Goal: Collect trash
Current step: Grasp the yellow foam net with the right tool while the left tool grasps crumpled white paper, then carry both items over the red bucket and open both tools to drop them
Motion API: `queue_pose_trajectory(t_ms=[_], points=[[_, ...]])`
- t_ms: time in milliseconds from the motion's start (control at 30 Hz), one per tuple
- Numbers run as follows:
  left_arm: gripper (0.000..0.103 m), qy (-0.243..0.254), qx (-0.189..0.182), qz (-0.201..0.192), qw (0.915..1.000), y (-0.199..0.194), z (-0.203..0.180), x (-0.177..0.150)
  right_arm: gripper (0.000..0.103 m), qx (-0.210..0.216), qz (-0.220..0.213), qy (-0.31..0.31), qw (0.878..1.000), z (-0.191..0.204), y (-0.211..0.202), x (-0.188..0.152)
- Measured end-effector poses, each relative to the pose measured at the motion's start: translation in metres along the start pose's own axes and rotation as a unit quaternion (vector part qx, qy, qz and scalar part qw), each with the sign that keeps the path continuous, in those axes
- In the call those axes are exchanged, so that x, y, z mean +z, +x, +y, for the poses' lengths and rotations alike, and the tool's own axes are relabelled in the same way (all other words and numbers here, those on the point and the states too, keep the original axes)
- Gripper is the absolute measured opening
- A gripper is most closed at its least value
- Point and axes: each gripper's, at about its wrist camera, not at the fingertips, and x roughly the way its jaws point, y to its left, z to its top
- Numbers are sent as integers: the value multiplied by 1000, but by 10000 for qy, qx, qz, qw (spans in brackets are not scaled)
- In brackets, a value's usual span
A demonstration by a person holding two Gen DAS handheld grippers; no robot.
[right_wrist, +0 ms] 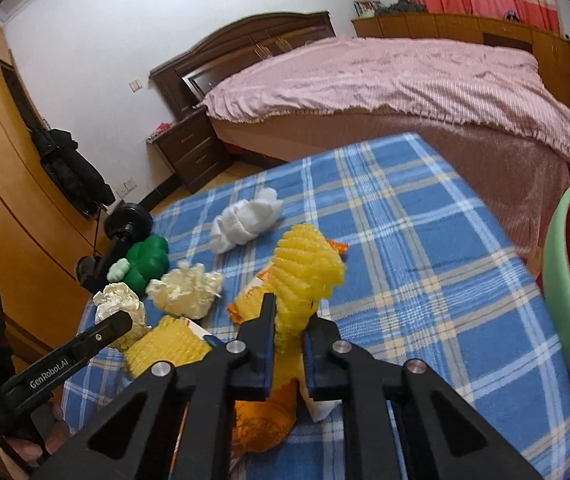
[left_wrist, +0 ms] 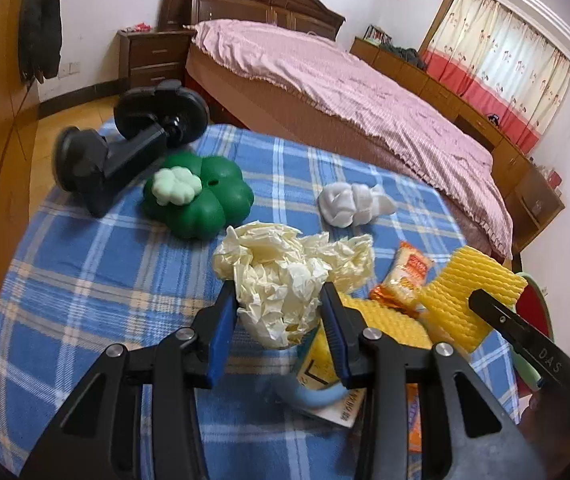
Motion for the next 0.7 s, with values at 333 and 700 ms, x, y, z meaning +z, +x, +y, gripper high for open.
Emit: queue_pose_trajectory(t_ms=[333, 700], points=[[42, 108, -101, -327, 9994, -43, -22, -4, 12, 172, -530, -44, 9984, 0, -59, -4], [42, 310, -551, -354, 9974, -71, -67, -19, 12, 80, -968, 208, 9951, -27, -119, -18]])
